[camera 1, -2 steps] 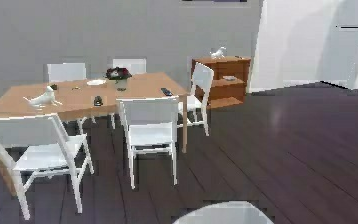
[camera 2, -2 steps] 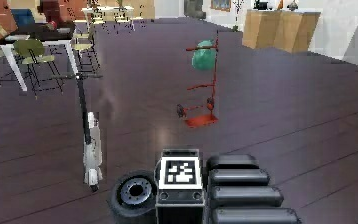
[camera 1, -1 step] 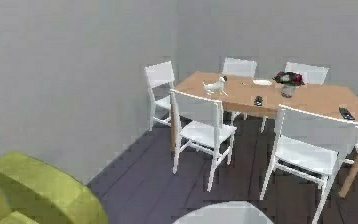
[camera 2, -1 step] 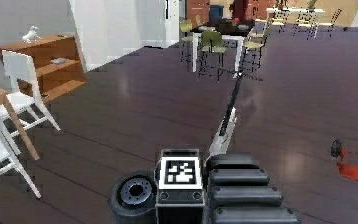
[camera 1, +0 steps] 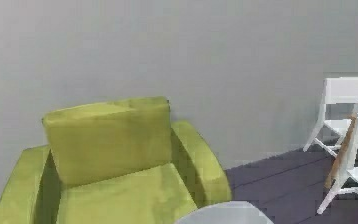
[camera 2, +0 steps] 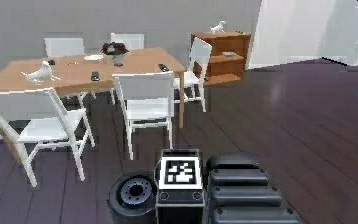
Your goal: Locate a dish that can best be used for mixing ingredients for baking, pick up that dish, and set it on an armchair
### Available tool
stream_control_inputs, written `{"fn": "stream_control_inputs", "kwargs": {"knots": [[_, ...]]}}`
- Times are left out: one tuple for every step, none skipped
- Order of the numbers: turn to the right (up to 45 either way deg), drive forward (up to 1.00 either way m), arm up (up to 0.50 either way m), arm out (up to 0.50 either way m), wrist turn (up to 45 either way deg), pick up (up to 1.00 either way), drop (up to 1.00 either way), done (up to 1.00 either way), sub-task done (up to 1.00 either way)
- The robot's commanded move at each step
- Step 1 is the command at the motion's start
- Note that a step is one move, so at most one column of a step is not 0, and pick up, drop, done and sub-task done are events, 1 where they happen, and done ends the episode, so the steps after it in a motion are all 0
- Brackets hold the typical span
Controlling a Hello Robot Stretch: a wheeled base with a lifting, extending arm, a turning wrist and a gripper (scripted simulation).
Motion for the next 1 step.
{"fn": "stream_control_inputs", "kwargs": {"knots": [[-36.0,0.00,0.00,0.00,0.0,0.00,0.00,0.00,0.00]]}}
